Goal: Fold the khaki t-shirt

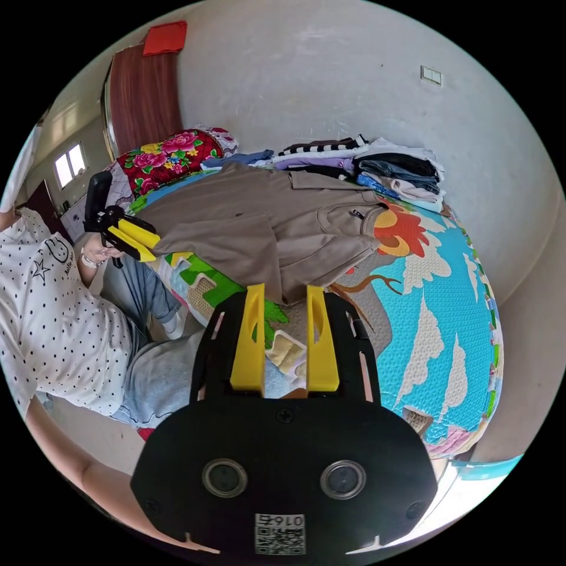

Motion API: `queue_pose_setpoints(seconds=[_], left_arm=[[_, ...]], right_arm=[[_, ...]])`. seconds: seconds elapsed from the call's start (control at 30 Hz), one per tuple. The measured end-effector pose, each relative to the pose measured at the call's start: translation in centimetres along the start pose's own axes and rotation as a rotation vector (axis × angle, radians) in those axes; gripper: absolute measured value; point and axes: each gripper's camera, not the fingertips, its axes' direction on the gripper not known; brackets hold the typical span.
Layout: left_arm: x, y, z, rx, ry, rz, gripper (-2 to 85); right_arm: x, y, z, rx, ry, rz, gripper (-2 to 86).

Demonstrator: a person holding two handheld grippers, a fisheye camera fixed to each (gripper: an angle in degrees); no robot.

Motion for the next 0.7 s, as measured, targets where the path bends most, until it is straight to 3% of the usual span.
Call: queue_pose_setpoints(seconds=[0.37, 0.7], left_arm=[[0.8, -2.2, 1.2, 0.015, 0.043, 0.018, -0.8], [0.1, -4.4, 2.2, 0.039, 0.118, -0.038, -0.9]], right_arm=[[1.5, 4.4, -2.6, 0.015, -0.017, -0.133, 0.1], [2.6, 5.3, -3.3, -0.041, -0.072, -0.206, 6.6]])
